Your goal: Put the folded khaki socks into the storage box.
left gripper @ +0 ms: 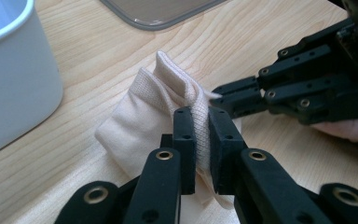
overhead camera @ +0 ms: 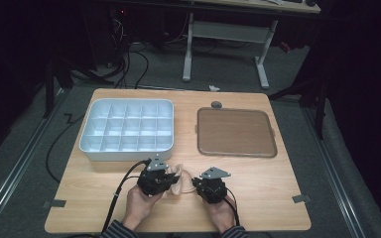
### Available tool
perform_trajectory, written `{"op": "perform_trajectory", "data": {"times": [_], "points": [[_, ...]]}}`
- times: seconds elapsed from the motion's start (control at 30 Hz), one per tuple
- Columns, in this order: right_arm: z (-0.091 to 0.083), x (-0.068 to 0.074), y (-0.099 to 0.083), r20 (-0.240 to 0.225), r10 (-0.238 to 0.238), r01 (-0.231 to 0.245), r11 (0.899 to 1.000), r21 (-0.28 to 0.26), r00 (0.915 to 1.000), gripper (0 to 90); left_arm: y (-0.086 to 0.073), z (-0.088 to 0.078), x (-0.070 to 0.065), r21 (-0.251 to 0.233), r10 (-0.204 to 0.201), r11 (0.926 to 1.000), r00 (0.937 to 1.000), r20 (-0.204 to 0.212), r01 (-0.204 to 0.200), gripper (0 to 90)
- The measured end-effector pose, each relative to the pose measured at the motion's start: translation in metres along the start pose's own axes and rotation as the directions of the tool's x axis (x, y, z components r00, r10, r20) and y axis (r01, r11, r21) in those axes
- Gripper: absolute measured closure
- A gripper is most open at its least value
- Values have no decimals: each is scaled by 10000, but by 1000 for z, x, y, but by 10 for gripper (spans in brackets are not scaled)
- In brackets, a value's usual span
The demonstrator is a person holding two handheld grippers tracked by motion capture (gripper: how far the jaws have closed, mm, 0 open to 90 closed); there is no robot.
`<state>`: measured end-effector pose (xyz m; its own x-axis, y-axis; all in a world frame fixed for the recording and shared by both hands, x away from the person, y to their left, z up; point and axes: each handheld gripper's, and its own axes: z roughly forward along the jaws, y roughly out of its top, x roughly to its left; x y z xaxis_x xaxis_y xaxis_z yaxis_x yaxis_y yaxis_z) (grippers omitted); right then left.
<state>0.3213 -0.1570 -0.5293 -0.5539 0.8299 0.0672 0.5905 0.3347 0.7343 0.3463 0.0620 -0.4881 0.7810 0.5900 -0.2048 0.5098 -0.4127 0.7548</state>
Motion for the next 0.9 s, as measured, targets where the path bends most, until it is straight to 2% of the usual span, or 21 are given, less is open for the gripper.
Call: {"op": "perform_trajectory", "data": {"times": [0.17, 0.4, 0.47, 0.73, 0.9], "points": [[4, 7, 3, -106, -171, 172, 9998, 62, 9998, 862, 0, 4, 0, 112, 43, 9999, 10000, 51, -43, 830], [4, 7, 3, -133, -133, 134, 9999, 43, 9998, 861, 0, 11, 0, 246, 35, 9997, 10000, -44, -34, 823], [4, 7, 3, -128, -135, 135, 9999, 7, 9998, 859, 0, 14, -2, 382, 149, 9992, 9997, -193, -141, 817], [4, 6, 2, -105, -117, 116, 9999, -46, 9999, 854, -2, 23, -2, 479, 19, 9989, 9997, -244, -7, 780], [4, 7, 3, -60, -122, 123, 9999, 28, 9999, 858, -2, 29, -4, 687, 154, 9975, 9997, -207, -140, 824]]}}
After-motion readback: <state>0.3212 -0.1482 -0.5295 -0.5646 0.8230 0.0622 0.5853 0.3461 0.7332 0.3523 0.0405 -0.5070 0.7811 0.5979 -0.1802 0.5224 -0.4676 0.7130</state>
